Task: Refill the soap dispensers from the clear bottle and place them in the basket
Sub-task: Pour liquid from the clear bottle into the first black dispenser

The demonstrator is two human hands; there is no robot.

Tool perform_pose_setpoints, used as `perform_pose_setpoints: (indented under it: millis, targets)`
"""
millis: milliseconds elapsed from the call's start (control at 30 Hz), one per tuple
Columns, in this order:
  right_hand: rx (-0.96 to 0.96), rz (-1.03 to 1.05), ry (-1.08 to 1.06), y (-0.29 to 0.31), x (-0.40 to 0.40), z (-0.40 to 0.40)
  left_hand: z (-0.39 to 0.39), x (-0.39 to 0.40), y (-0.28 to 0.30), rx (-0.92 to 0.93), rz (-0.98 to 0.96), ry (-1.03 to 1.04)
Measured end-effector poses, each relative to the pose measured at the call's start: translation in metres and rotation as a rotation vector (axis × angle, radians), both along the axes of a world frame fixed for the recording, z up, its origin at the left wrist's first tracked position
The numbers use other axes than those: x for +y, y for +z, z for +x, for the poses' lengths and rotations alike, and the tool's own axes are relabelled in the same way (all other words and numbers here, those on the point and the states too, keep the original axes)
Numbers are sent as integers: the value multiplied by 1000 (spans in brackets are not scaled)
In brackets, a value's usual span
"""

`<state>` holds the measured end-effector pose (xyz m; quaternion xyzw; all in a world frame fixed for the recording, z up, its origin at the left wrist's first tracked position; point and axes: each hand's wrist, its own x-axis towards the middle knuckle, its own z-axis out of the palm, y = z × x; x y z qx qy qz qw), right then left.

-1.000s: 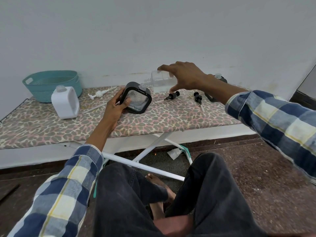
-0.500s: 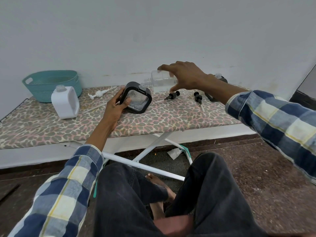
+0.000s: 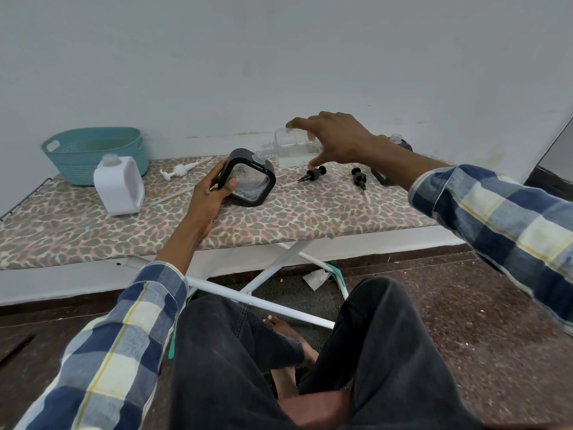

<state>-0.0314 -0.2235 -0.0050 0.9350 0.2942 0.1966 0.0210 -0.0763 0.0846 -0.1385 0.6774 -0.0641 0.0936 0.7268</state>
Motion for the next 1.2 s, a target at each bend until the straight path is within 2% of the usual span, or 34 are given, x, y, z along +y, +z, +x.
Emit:
perform_pose_setpoints:
  millis: [767, 1200]
  targets:
    - [21, 12, -8, -4, 0, 2, -6, -3, 4, 4, -11, 12]
    - [113, 259, -27, -45, 5, -2, -4, -1, 3, 37, -35, 88]
